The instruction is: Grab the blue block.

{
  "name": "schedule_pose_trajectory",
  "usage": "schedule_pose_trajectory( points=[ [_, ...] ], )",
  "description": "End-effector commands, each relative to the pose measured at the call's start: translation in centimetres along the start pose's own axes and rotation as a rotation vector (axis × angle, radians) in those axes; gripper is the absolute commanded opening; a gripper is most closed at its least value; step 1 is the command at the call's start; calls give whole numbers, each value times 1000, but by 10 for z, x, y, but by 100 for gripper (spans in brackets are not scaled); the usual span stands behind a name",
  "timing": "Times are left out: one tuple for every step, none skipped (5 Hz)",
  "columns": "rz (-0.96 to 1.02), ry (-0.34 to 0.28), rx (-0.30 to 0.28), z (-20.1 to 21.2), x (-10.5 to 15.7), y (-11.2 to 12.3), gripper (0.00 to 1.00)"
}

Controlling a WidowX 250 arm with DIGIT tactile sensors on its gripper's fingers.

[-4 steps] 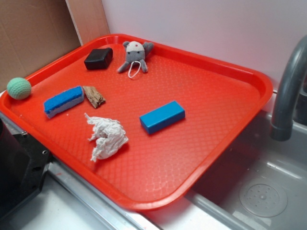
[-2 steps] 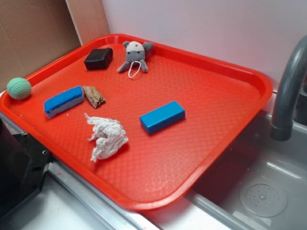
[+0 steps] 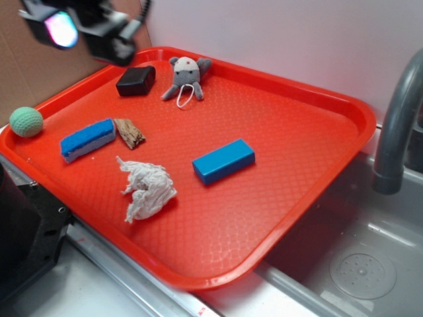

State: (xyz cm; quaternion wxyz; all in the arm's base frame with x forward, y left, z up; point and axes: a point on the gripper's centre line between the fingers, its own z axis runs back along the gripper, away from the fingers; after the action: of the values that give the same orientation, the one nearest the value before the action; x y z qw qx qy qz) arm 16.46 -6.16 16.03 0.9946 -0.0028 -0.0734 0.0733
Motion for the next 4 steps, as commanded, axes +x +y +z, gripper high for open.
schedule_pose_trajectory(
  points=[
    [-96, -78, 37, -63, 25, -31, 100],
    [-130, -40, 19, -95, 30, -46, 100],
    [-255, -16, 56, -120, 37, -57, 100],
    [-301, 76, 37, -140, 39, -60, 99]
  ],
)
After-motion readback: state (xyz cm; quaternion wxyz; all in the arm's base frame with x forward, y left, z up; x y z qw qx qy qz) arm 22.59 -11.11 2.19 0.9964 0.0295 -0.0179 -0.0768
